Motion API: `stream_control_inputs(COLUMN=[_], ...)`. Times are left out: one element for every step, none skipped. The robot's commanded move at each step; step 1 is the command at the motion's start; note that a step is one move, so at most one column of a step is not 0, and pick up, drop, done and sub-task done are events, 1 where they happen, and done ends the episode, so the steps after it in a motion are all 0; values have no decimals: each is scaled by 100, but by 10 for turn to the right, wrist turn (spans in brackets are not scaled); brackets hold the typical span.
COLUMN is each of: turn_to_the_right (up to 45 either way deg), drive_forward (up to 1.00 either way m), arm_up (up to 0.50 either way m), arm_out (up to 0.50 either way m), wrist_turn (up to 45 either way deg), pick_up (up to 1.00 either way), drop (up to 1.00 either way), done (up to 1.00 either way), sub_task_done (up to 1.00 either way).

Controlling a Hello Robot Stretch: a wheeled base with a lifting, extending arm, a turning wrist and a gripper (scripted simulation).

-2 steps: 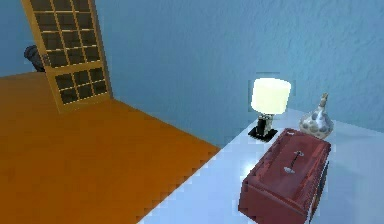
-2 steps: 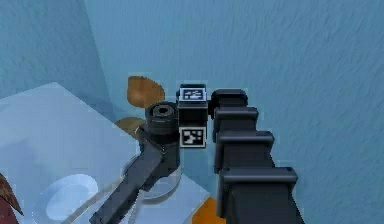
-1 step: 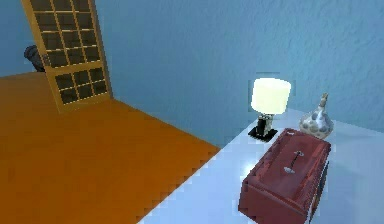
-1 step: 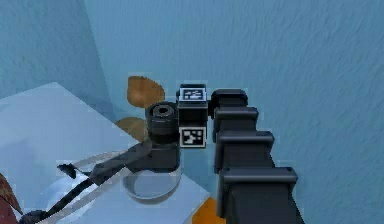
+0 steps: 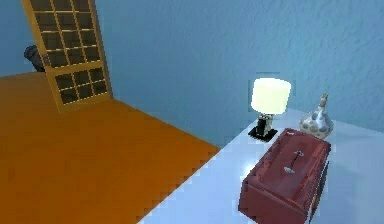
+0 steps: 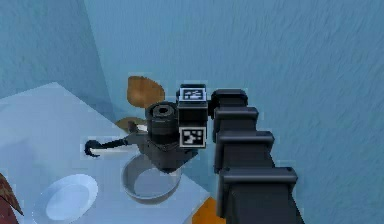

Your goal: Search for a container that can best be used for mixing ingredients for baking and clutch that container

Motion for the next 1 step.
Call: stream_control_inputs(turn_to_the_right=[0], drive_forward=[0], arm_up=[0], arm_out=[0], wrist_turn=[270], pick_up=[0], drop=[0], done=[0], sub_task_done=[0])
